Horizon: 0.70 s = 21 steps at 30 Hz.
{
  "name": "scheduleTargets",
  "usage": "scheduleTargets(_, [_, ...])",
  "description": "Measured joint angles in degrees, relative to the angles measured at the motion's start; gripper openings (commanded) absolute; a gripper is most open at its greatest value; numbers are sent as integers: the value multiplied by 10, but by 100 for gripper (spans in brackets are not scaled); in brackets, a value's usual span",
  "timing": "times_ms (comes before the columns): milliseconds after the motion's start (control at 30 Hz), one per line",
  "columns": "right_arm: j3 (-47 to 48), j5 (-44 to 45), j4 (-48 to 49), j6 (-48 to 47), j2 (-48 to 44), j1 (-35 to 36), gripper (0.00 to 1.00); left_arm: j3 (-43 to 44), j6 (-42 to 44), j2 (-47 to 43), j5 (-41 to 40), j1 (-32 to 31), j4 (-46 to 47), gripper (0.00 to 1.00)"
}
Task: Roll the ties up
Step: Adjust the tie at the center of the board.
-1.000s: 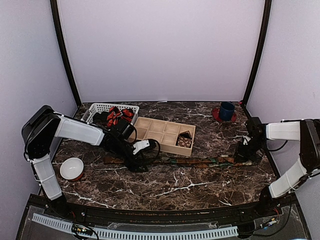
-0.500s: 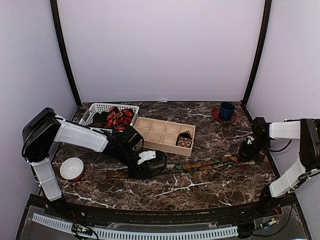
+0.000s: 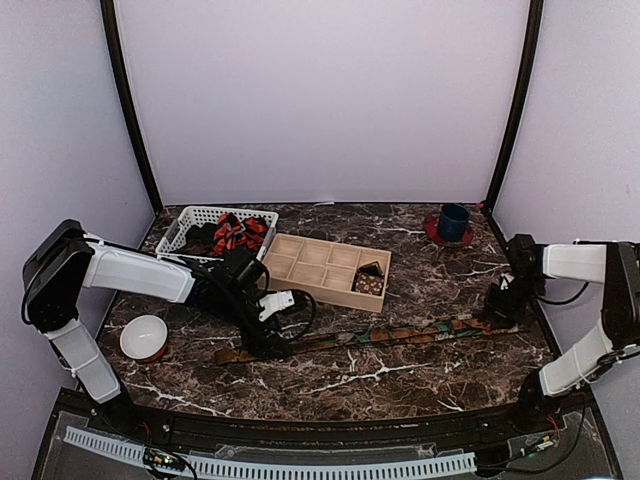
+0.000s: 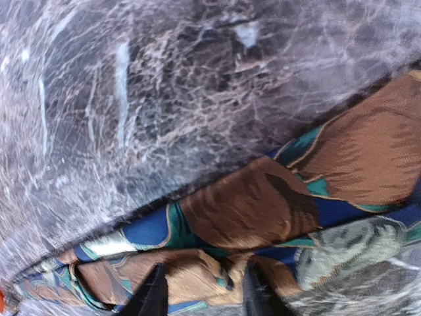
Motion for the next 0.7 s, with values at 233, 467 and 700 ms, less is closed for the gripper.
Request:
scheduleTargets(233, [19, -32, -7, -4, -66, -1, 54, 2, 1, 4, 0, 0, -4, 76])
scheduleTargets(467, [30, -123, 43, 33, -76, 90, 51, 4, 1, 8, 2, 0, -5, 74])
scheduleTargets(700, [31, -165, 130, 90, -4, 227, 43, 5, 1, 14, -3, 0, -9, 75])
